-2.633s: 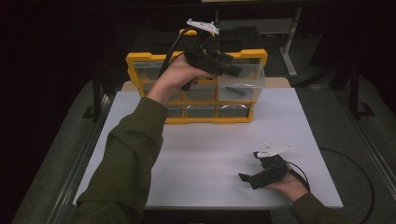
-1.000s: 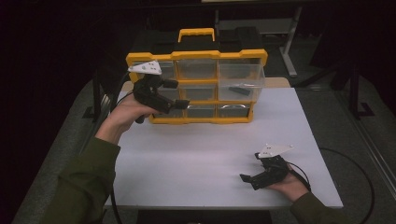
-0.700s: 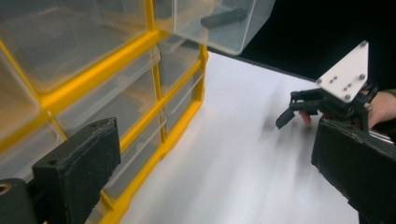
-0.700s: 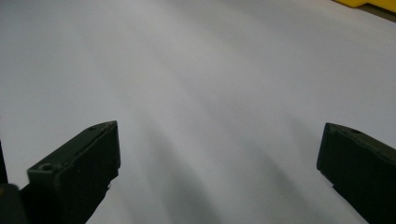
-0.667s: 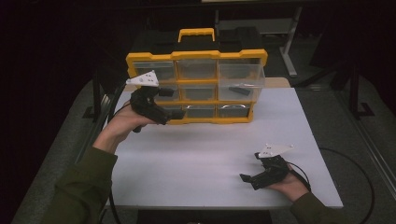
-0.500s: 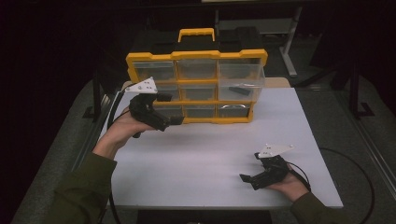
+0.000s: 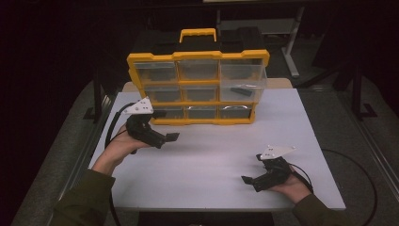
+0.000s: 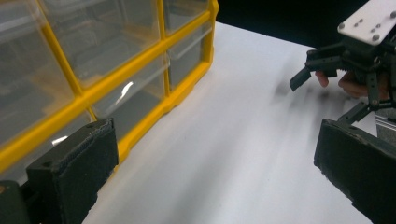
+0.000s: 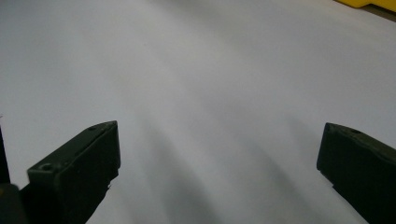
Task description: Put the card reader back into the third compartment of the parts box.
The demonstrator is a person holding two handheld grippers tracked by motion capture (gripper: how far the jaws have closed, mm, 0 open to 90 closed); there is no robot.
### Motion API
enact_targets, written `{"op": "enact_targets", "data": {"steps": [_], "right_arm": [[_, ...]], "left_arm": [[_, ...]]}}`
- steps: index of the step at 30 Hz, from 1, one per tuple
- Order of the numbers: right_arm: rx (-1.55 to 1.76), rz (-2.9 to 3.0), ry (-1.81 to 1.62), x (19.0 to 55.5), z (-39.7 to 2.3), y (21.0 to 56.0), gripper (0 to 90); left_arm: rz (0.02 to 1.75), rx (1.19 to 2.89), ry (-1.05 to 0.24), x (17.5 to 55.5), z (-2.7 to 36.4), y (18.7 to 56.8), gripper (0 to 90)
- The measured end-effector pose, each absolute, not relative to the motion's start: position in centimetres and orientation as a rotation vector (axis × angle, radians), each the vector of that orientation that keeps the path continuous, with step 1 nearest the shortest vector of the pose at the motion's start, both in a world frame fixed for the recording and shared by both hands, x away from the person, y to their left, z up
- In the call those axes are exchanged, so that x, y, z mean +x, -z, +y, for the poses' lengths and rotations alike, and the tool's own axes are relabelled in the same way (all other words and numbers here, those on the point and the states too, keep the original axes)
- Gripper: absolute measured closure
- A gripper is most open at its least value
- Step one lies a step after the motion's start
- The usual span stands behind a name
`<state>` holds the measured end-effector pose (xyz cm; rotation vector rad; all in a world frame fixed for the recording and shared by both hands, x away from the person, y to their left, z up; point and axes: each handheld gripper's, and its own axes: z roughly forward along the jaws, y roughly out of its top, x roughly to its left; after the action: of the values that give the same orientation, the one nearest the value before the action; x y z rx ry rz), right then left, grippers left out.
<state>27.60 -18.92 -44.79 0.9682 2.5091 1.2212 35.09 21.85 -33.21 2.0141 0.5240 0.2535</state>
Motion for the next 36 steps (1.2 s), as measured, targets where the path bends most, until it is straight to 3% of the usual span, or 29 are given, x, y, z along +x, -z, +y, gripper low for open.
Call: {"op": "enact_targets", "data": {"steps": [36], "right_arm": [[0.971,2.509,-1.222,27.5,-18.9,44.8,0.0]], "left_arm": [[0.646,2.027,-0.28,31.1,26.1,41.6,0.0]]}}
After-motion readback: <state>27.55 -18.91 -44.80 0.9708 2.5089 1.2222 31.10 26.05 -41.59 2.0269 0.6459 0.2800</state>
